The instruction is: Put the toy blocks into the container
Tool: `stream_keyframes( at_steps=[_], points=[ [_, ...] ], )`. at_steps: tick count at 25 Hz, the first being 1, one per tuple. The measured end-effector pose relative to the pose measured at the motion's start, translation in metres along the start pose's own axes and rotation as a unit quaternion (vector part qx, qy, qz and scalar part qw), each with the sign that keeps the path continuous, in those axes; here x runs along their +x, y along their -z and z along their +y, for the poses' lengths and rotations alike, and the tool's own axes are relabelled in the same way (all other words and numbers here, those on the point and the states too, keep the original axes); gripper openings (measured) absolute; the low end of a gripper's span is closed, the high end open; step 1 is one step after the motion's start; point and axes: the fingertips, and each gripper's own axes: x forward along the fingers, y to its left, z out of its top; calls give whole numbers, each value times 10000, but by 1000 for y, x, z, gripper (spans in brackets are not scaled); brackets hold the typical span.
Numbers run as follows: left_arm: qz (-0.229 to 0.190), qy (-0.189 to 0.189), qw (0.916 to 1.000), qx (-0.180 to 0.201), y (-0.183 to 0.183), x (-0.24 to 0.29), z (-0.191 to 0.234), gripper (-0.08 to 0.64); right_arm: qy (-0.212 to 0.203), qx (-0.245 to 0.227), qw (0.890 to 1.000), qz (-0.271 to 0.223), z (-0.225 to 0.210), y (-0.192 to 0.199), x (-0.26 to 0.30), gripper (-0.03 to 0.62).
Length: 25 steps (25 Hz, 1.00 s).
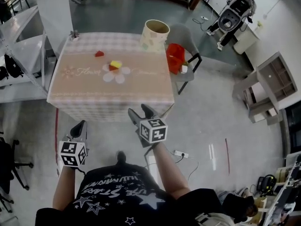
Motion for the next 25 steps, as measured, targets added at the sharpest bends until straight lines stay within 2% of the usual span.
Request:
stream_keyframes(
  at_steps=[4,8,12,20,25],
  points=[
    [101,-252,9996,-24,-6,23,2,11,-115,167,9998,48,-24,-8,13,287],
    [137,-382,9992,-7,-18,40,6,11,-299,54,9994,189,-33,-10,30,287],
    [173,-352,9992,88,-28,56,15,11,-397,29,9988,280,-34,-14,49,287],
    [259,-281,9992,-76,-33,103,54,11,-257,-145,9988,385,-48,-36,103,287],
    [238,-133,9996,-77,-55,148,89,11,-240,-288,9978,543,-54,-57,153,287]
  ],
)
